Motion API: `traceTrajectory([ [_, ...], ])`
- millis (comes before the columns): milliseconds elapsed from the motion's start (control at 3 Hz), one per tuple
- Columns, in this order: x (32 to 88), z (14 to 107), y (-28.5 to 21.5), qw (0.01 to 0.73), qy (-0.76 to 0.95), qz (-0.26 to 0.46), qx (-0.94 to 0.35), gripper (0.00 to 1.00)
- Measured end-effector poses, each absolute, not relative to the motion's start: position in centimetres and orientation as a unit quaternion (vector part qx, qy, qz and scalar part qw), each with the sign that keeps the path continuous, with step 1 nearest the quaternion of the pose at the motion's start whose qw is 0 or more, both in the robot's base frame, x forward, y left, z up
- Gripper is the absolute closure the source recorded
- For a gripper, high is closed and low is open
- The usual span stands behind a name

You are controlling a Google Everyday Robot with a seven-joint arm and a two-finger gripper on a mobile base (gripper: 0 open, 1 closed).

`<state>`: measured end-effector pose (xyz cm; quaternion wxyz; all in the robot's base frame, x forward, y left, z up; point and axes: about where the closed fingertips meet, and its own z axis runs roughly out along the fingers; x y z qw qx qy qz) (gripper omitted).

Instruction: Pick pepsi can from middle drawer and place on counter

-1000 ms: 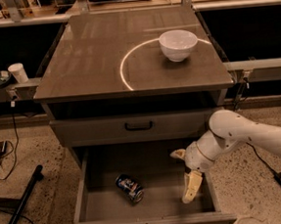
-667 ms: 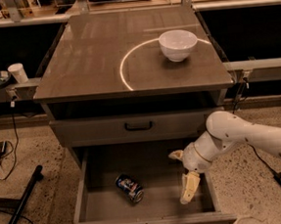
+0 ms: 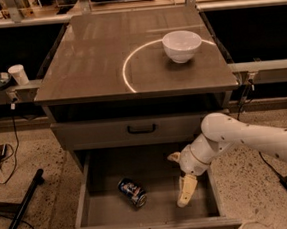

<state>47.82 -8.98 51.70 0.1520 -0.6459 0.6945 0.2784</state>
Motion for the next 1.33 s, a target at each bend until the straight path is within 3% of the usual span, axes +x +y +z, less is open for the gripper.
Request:
traceTrajectory([
  [1333, 48.5, 51.1, -5.9, 0.146, 0.677, 0.276, -0.666, 0.0],
])
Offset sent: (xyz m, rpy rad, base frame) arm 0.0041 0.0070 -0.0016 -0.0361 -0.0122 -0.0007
